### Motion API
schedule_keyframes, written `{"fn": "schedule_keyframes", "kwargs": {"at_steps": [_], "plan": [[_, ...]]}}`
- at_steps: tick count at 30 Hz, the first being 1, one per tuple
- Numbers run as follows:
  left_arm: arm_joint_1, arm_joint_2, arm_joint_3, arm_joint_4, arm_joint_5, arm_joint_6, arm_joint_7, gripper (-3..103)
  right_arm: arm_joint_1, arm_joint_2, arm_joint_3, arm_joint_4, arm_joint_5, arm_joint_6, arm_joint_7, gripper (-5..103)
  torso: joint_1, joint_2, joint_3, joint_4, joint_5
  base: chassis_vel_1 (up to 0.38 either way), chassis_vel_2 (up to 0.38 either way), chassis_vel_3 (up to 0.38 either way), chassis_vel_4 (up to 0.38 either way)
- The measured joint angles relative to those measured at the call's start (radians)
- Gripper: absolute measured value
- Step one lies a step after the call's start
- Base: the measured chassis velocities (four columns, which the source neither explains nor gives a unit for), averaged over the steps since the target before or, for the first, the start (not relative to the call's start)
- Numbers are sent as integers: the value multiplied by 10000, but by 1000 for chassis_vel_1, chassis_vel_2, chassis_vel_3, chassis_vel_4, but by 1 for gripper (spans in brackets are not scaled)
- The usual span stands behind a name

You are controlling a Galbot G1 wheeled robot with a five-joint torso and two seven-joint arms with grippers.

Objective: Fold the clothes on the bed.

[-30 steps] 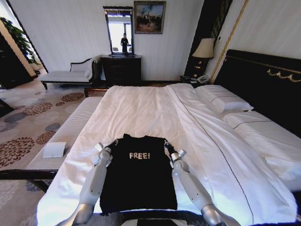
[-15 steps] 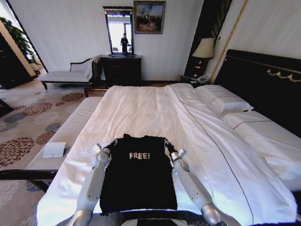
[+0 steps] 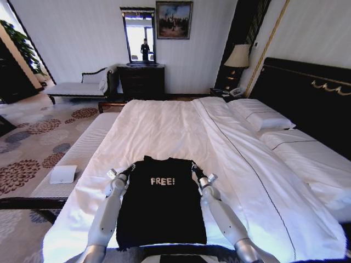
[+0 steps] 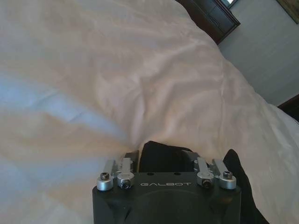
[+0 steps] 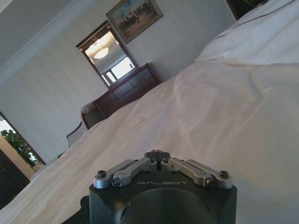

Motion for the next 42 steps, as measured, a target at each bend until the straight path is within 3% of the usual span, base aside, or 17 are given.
{"fn": "schedule_keyframes", "kwargs": {"at_steps": [2,5,8,11,14,20,25,29,30,34,38,42], "plan": [[-38,-24,17,48,-4,1,19,42,-57,-2,15,69,-13,7,19,0,0,0,0,0,0,0,0,0,0],[-70,-32,19,91,5,-39,91,36,-112,-10,21,131,-22,11,35,0,0,0,0,0,0,0,0,0,0],[-76,-15,23,117,56,-133,156,20,-175,-14,24,185,-41,26,73,0,0,0,0,-1,-1,0,0,0,0],[-35,29,16,86,63,-190,198,15,-194,-14,24,191,-79,50,91,0,-1,0,0,-1,0,0,0,0,0],[34,143,2,29,82,-332,424,2,-212,-16,24,347,-52,63,172,0,0,-1,1,0,0,0,0,0,0],[46,308,-12,9,-26,-439,501,2,-320,-135,-33,772,104,66,201,0,0,0,0,0,-2,0,0,0,0],[290,775,1,-852,-379,-402,496,2,-475,-430,-106,1580,632,75,231,0,1,-1,1,-1,-2,0,0,0,0],[434,1804,27,-2171,-1039,-337,505,2,-584,-1322,-320,2955,1586,42,228,0,-1,0,0,1,0,0,0,0,0],[434,1804,27,-2171,-1039,-337,505,2,-584,-1322,-320,2955,1586,42,228,0,-1,0,0,1,0,0,0,0,0],[146,2692,74,-3081,-2197,-62,409,2,35,-3044,-1172,3691,2985,43,104,0,-1,-1,1,-1,-3,0,0,0,0],[-491,3194,226,-3275,-2697,86,297,2,1362,-3826,-1948,3777,4065,52,24,0,0,-1,0,-3,1,0,0,0,0],[-1272,3411,478,-2935,-2824,121,151,2,2632,-3995,-2653,3386,4627,146,26,0,2,-1,1,3,-1,0,0,0,0]]}}
